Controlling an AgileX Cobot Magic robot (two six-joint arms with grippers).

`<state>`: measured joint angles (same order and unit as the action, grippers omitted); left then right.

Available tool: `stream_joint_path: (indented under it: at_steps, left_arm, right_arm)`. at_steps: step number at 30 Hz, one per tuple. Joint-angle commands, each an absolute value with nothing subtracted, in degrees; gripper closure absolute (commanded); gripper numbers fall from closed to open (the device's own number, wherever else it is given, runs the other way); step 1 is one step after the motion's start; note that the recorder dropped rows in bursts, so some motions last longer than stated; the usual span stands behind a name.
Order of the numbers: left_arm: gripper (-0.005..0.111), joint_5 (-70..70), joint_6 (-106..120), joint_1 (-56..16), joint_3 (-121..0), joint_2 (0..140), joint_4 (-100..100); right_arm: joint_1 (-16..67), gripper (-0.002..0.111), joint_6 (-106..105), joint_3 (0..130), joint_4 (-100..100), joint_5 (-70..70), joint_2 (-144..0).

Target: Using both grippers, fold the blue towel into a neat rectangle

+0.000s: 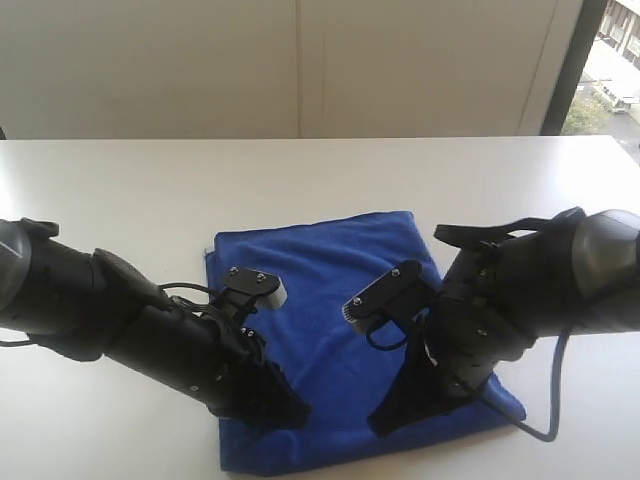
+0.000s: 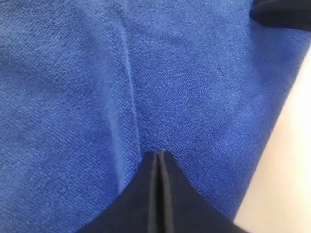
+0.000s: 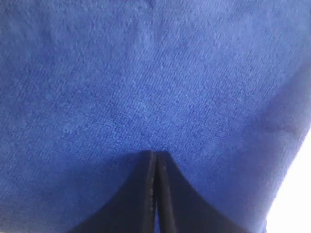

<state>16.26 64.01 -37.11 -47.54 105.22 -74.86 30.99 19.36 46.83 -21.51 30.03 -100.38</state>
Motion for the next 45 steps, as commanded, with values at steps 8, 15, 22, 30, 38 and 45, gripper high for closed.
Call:
stream_joint_path:
  at_steps: [8,15,22,30,38,45]
  left_arm:
    - [0.107,13.37,61.62,-37.29,-44.16,101.09,-68.75]
    - [0.107,12.01,61.50,-33.76,-44.16,95.41,-68.45]
    - [0.107,9.15,61.70,-33.76,-44.12,100.65,-67.77]
    - [0.107,6.47,61.50,-31.14,-44.03,101.36,-65.02]
    - [0.107,13.67,61.49,-25.84,-44.03,101.26,-61.59]
    - [0.107,21.00,61.49,-25.84,-47.09,99.37,-61.59]
  right_arm:
    - [30.91,0.108,20.36,46.59,-19.83,36.49,-102.35]
    - [33.05,0.108,19.23,46.59,-14.59,37.28,-102.35]
    - [36.65,0.108,19.59,46.59,-14.55,37.28,-102.25]
    - [36.65,0.108,19.59,46.59,-14.56,37.63,-102.25]
    - [36.65,0.108,19.59,46.59,-14.56,37.73,-102.25]
    - [36.65,0.108,19.59,46.97,-17.92,37.16,-99.62]
